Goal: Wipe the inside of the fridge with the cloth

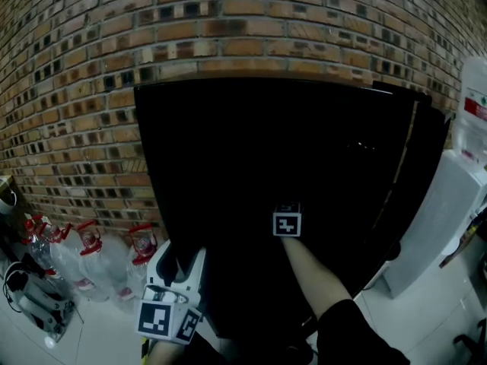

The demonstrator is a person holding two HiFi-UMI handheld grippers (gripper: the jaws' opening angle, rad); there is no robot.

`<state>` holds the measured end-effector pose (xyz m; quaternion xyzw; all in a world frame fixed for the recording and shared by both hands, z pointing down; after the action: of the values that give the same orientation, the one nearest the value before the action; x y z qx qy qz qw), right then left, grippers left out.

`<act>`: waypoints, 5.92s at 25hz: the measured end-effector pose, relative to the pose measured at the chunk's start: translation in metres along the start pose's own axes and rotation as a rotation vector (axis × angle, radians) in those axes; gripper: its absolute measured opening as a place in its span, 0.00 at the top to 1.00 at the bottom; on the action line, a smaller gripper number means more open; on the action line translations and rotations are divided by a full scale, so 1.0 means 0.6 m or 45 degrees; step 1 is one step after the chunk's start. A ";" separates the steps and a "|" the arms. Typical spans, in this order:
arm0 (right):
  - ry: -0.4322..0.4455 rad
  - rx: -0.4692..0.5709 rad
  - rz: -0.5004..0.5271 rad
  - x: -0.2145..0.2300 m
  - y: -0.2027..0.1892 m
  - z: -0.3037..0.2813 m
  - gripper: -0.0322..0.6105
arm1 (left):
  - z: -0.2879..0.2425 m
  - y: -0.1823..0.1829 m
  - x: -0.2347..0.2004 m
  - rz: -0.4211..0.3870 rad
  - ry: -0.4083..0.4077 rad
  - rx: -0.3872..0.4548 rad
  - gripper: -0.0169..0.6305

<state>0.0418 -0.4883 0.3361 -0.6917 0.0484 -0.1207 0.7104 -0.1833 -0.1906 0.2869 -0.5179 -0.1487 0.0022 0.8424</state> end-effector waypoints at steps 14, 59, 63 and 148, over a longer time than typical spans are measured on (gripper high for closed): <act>-0.371 0.047 -0.287 0.047 -0.019 0.008 0.84 | 0.001 -0.004 0.009 -0.034 0.015 -0.048 0.64; 0.444 -0.432 -0.083 -0.210 -0.171 -0.045 0.83 | -0.008 -0.015 0.014 -0.013 0.064 -0.066 0.64; 0.392 -0.457 -0.144 -0.173 -0.175 -0.040 0.83 | -0.005 -0.020 0.013 -0.009 0.069 -0.063 0.64; 1.266 -0.296 -0.155 -0.028 0.054 0.613 0.83 | 0.067 0.026 0.297 0.267 -1.062 0.022 0.46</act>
<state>0.1154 -0.1267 0.3163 -0.6266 0.3531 -0.4700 0.5117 -0.0205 -0.1202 0.3346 -0.4780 -0.4230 0.2983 0.7097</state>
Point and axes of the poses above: the fingertips, and each gripper's own axes: z backward along the fingers, x to its right, y out of its top, the point moved 7 cm from there along z, backward along the fingers, and after that the axes turned 15 degrees about -z, right-handed, at the moved point
